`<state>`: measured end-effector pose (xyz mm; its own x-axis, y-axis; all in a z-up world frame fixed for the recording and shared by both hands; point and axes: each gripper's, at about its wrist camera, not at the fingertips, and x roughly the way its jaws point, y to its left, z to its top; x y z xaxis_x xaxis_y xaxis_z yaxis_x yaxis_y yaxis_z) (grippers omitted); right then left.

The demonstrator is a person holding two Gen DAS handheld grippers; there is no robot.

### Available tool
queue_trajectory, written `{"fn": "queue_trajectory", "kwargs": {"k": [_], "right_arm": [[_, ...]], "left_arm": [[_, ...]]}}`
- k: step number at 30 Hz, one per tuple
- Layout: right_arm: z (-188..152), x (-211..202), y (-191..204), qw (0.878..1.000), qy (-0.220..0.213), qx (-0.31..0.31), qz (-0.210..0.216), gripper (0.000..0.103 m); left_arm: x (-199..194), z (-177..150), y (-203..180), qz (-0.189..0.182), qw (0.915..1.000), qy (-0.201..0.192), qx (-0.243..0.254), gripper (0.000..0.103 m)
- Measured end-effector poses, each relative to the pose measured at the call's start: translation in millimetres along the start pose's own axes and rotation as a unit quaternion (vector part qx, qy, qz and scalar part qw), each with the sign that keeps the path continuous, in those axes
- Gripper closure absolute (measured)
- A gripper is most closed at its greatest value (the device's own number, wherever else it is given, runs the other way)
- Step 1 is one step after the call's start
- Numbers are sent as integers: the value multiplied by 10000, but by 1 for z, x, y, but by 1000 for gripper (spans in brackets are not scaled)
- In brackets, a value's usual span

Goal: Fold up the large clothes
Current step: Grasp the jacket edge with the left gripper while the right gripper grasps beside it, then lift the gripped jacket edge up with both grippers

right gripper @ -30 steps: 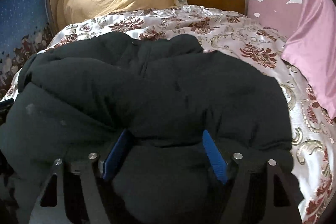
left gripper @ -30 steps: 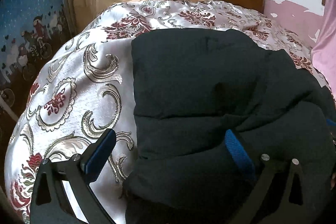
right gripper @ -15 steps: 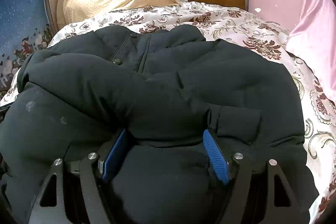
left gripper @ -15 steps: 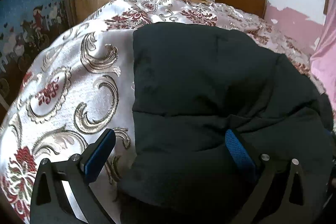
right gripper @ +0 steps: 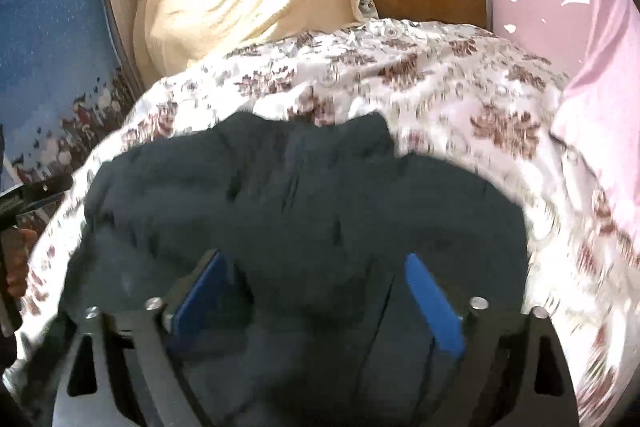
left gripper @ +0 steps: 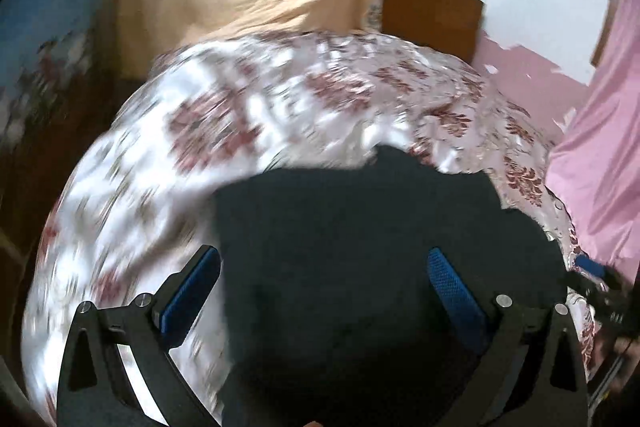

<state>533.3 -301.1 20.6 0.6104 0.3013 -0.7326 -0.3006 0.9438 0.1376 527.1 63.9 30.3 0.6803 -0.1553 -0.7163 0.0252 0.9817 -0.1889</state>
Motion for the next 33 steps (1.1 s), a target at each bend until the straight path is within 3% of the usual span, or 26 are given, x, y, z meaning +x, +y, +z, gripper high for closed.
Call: {"fn": "queue_trajectory", "kwargs": {"k": [4, 7, 13, 17, 19, 21, 22, 23, 25, 28, 33], "right_arm": [[52, 32, -18, 9992, 277, 292, 31, 9], [80, 66, -36, 9968, 368, 698, 88, 9], [99, 133, -69, 9855, 475, 1631, -21, 9], [99, 168, -77, 9807, 457, 1898, -75, 21], [99, 180, -81, 9787, 394, 2016, -65, 35], [96, 187, -83, 9784, 341, 2035, -135, 43], [95, 189, -85, 9783, 320, 2038, -192, 55], [94, 189, -87, 9776, 295, 2071, -219, 60], [88, 186, -93, 9757, 182, 2181, -40, 75], [85, 176, -90, 9785, 64, 2061, 100, 88], [79, 124, -78, 9843, -251, 1725, 276, 93]], "left_arm": [[57, 47, -27, 142, 9976, 362, 572, 1], [98, 64, -33, 241, 9965, 520, 603, 1], [153, 62, -42, 235, 9954, 716, 594, 1], [188, 65, -53, 465, 9924, 817, 800, 2], [202, 64, -55, 551, 9917, 812, 832, 3], [212, 61, -54, 441, 9927, 827, 762, 15], [215, 60, -53, 274, 9936, 837, 701, 33], [217, 60, -51, 101, 9943, 857, 627, 56], [216, 59, -50, -175, 9944, 935, 464, 77], [199, 60, -55, -213, 9961, 702, 487, 92], [141, 63, -61, -628, 9967, 230, 468, 94]]}}
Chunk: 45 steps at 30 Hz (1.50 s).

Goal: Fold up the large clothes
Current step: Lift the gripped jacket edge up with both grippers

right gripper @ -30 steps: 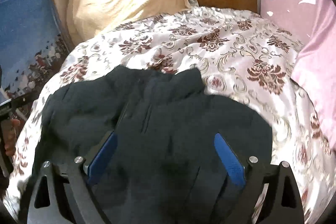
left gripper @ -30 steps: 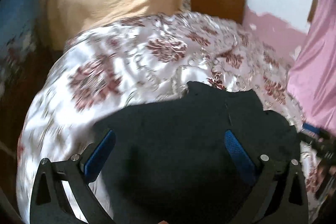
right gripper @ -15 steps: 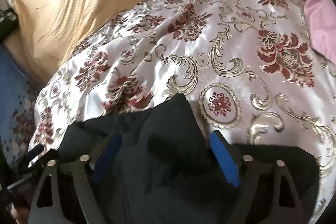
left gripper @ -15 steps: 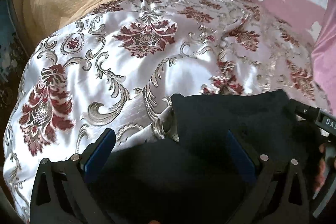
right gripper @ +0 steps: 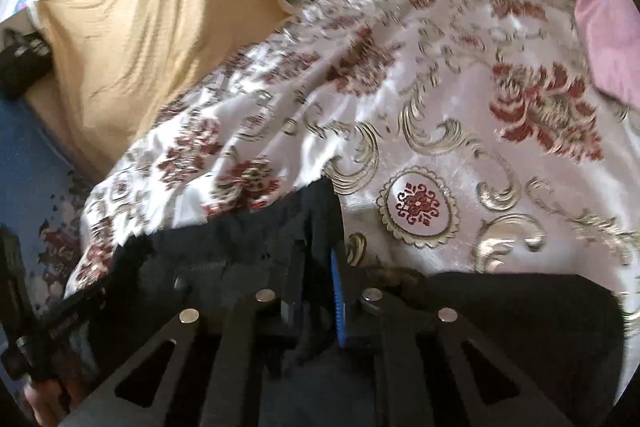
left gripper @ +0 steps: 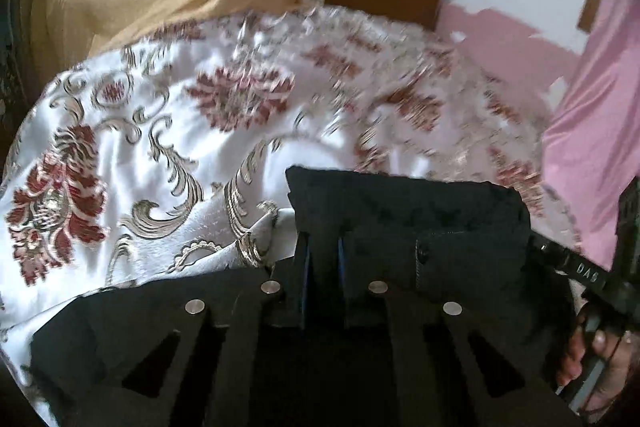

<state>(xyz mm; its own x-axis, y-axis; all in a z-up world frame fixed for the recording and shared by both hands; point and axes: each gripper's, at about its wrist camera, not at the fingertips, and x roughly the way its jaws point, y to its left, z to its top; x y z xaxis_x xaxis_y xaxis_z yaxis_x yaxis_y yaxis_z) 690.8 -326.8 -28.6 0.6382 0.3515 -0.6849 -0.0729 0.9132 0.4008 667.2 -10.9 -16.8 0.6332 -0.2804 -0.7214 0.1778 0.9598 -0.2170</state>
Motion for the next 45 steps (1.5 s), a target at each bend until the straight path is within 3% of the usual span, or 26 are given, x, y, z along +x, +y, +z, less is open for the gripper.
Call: {"fn": "queue_trajectory", "kwargs": {"k": [9, 16, 23, 27, 31, 34, 39, 42, 45], "right_arm": [[-34, -117, 26, 9972, -551, -477, 176, 94], [-85, -186, 35, 9908, -1116, -759, 84, 95], [-139, -217, 33, 9854, -1465, -871, -45, 96], [-155, -212, 22, 9855, -1488, -809, -56, 96], [-167, -208, 15, 9861, -1449, -812, 62, 95], [-167, -218, 8, 9874, -1414, -661, 252, 90], [-141, -257, 12, 9796, -1912, -488, 382, 90], [-99, -243, 25, 9860, -1564, -404, 424, 90], [-67, -198, 39, 9972, -535, -389, 351, 90]], "left_arm": [[-107, -25, -32, -532, 9972, -521, -76, 96], [-178, -71, -69, -489, 9935, -839, 601, 97], [-204, -136, -84, -480, 9819, -1383, 1198, 97], [-197, -168, -87, -340, 9714, -1685, 1635, 98], [-181, -186, -83, -282, 9678, -1741, 1798, 98], [-175, -192, -80, -324, 9677, -1701, 1834, 98], [-168, -196, -83, -356, 9682, -1601, 1887, 98], [-167, -193, -85, -325, 9677, -1570, 1947, 98], [-168, -197, -84, -275, 9681, -1500, 1987, 98]]}}
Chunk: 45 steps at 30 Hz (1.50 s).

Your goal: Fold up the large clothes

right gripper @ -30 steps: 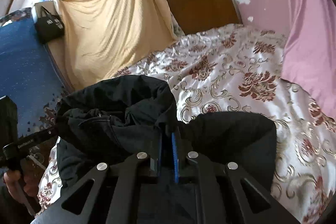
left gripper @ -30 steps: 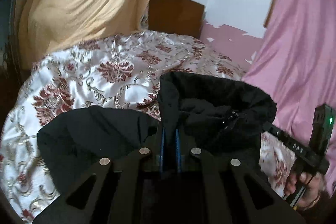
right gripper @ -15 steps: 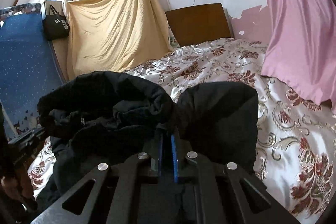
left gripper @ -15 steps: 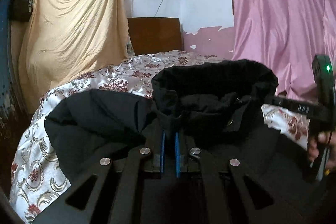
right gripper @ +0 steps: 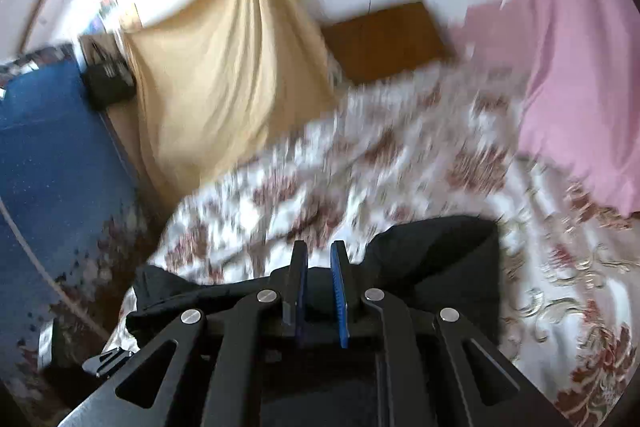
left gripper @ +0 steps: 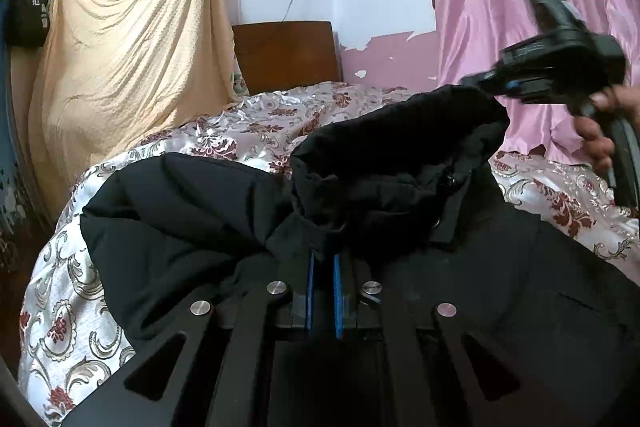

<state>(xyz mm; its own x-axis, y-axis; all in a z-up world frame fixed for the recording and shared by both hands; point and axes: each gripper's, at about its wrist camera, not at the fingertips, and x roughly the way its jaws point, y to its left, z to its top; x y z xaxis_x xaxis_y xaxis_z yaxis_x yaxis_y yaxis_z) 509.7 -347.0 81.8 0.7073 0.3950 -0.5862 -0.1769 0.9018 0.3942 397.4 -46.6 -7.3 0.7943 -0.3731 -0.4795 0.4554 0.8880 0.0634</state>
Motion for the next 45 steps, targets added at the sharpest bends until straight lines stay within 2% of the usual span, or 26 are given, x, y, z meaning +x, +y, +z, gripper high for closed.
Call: {"fn": "queue_trajectory", "kwargs": {"k": [3, 6, 9, 14, 17, 20, 23, 26, 29, 31, 34, 38, 42, 45], "right_arm": [[-11, 23, 9, 9976, 587, -355, -114, 92], [-46, 24, 12, 9945, 725, -715, -232, 92], [-77, 28, 0, 9951, 731, -630, -213, 92], [-95, 34, -14, 9973, 575, -435, -165, 92], [-101, 35, -14, 9973, 519, -474, -203, 92], [-108, 37, -9, 9959, 450, -696, -371, 92], [-116, 39, -4, 9938, 370, -912, -518, 92], [-122, 42, -1, 9913, 308, -1102, -646, 92], [-121, 47, 0, 9901, 306, -1172, -705, 92], [-120, 51, -1, 9902, 310, -1159, -712, 92], [-119, 56, -3, 9901, 323, -1169, -700, 92], [-121, 64, -5, 9905, 327, -1172, -647, 92], [-119, 76, -9, 9907, 334, -1163, -621, 93], [-116, 90, -10, 9901, 387, -1184, -650, 95]], "left_arm": [[1, 3, -2, 3, 9999, 120, 23, 97], [1, 6, -3, -44, 9992, 401, 0, 93], [-5, 5, -4, -100, 9979, 646, -41, 83], [-24, 9, -7, -65, 9959, 901, -21, 38], [-40, 13, -5, -42, 9952, 950, -240, 35], [-55, 29, 4, 232, 9951, 743, -604, 22], [-59, 54, 14, 323, 9930, 490, -1029, 22], [-41, 81, 22, 480, 9894, 490, -1278, 22], [-5, 96, 26, 669, 9890, 643, -1154, 22], [30, 98, 27, 773, 9880, 961, -925, 22], [62, 78, 34, 819, 9841, 1298, -894, 23], [85, 33, 47, 678, 9787, 1507, -1214, 22], [101, 9, 64, 506, 9760, 1381, -1605, 22], [108, 3, 70, 506, 9778, 1227, -1622, 22]]}}
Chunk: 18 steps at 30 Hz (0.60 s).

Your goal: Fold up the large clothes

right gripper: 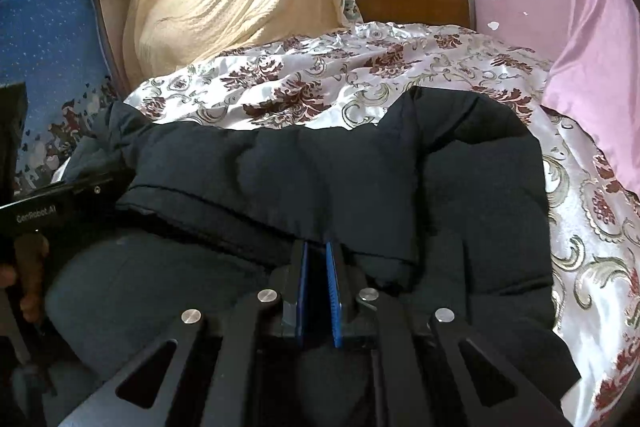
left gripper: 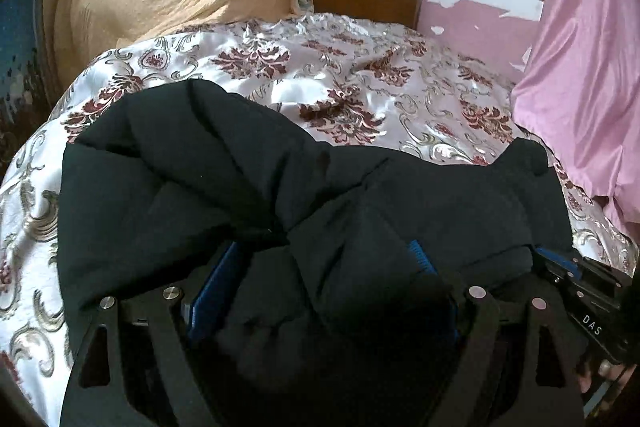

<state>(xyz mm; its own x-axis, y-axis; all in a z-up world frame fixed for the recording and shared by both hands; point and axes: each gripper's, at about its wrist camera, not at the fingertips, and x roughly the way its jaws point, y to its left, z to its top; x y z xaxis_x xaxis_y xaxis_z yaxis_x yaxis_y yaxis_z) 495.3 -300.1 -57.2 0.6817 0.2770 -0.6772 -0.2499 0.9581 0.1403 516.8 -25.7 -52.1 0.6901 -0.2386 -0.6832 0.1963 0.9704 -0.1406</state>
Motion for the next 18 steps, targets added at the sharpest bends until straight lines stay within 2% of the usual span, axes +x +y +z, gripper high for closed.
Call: {"fn": "queue_trajectory", "kwargs": {"k": [3, 6, 10, 12, 13, 15, 16, 18], "right_arm": [[1, 18, -1, 9999, 105, 34, 10, 96], [0, 33, -5, 9999, 137, 104, 8, 96], [0, 29, -7, 9998, 146, 134, 50, 97], [10, 8, -7, 9999, -66, 91, 44, 96], [22, -8, -2, 9995, -313, -67, -21, 96], [43, -21, 6, 9971, -636, -368, -177, 89], [56, -19, 10, 9958, -696, -530, -264, 86], [74, 4, 11, 9960, -449, -651, -413, 85]], "left_arm": [[7, -4, 4, 19, 9998, -163, -72, 22], [17, -5, 0, 210, 9993, -306, 37, 21], [20, -7, 3, 205, 9993, -297, -10, 21], [21, -8, 7, 139, 9995, -275, -70, 22], [21, -9, 7, 129, 9995, -279, -78, 22], [21, -9, 6, 138, 9995, -289, -66, 22], [21, -9, 6, 133, 9995, -281, -72, 21], [21, -10, 6, 102, 9995, -260, -110, 21]]}}
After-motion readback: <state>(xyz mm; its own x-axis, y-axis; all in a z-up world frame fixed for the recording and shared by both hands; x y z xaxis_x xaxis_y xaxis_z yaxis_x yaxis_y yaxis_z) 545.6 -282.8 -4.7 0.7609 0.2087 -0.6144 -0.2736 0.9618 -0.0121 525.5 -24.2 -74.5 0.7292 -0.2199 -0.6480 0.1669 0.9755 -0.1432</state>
